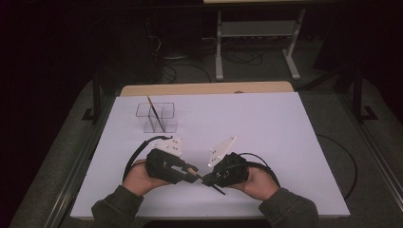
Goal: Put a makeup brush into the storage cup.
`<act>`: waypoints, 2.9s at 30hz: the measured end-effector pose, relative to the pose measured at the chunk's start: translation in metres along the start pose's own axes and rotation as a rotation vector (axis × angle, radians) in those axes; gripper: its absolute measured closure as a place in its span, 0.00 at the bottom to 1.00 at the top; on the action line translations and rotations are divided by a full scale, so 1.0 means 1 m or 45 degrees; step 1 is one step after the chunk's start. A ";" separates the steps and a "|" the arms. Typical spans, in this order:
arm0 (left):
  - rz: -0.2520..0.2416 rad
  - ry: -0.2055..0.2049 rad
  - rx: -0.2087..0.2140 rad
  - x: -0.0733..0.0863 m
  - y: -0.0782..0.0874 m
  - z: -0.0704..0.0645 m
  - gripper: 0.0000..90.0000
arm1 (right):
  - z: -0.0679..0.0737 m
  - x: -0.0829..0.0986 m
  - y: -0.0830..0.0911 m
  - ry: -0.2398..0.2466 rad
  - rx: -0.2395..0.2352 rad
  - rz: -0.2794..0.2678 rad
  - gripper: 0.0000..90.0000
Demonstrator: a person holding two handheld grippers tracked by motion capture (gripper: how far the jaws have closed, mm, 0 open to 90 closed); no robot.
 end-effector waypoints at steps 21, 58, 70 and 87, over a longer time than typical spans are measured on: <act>0.005 0.015 0.022 -0.004 0.001 -0.003 0.93 | 0.002 -0.009 -0.009 0.035 -0.015 -0.049 0.90; -0.013 0.062 -0.101 0.015 0.021 0.008 0.66 | -0.019 -0.008 0.013 -0.049 0.039 -0.072 0.92; -0.051 0.066 -0.168 0.034 0.028 0.013 0.62 | -0.037 -0.013 0.023 -0.095 0.069 -0.101 0.92; -0.069 0.094 -0.266 0.058 0.036 0.019 0.55 | -0.059 -0.027 0.026 -0.115 0.090 -0.076 0.92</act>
Point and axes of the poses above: each handheld gripper's, and its own axes: y roughly backward along the jaws, x roughly out of its underside, z roughly to its left, the point moved 10 cm from there along -y, roughly forward along the jaws, and after that the axes turned 10 degrees about -z, right-handed, at the moved point
